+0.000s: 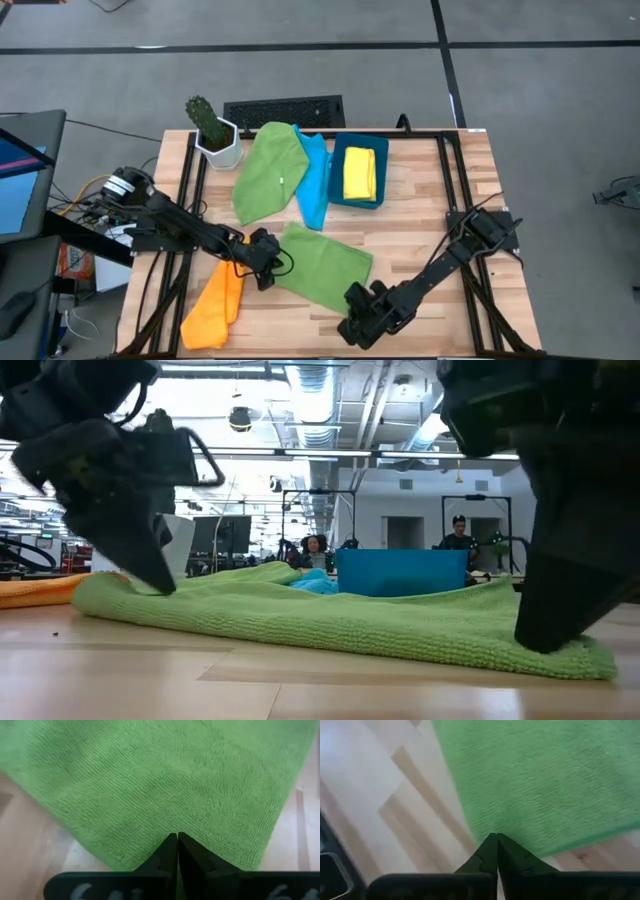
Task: Fold microfiber towels
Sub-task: Fold the right green towel
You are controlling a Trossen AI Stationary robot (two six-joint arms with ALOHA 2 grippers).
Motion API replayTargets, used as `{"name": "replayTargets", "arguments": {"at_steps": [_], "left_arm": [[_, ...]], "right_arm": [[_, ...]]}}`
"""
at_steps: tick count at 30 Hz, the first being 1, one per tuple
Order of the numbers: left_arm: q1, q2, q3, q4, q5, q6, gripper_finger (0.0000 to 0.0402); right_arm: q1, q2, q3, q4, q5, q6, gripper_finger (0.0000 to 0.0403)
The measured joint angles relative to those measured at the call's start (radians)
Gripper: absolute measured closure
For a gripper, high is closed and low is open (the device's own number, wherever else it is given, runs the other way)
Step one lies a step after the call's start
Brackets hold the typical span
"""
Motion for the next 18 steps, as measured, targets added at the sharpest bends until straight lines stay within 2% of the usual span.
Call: {"name": "replayTargets", "arguments": {"at_steps": [10, 13, 18], "left_arm": [[-0.037, 0.054, 0.003, 0.021, -0.025, -0.015, 0.0396], [-0.037, 0.054, 0.002, 0.030, -0.027, -0.030, 0.0396], [-0.047, 0.058, -0.001, 0.068, -0.041, -0.138, 0.0396]], "right_arm": [[0.002, 0.000, 0.000, -0.021, -0.013, 0.002, 0.0388], [0.002, -0.013, 0.000, -0.033, 0.019, 0.000, 0.0386], [0.002, -0.073, 0.000, -0.119, 0.044, 0.003, 0.0381]]}}
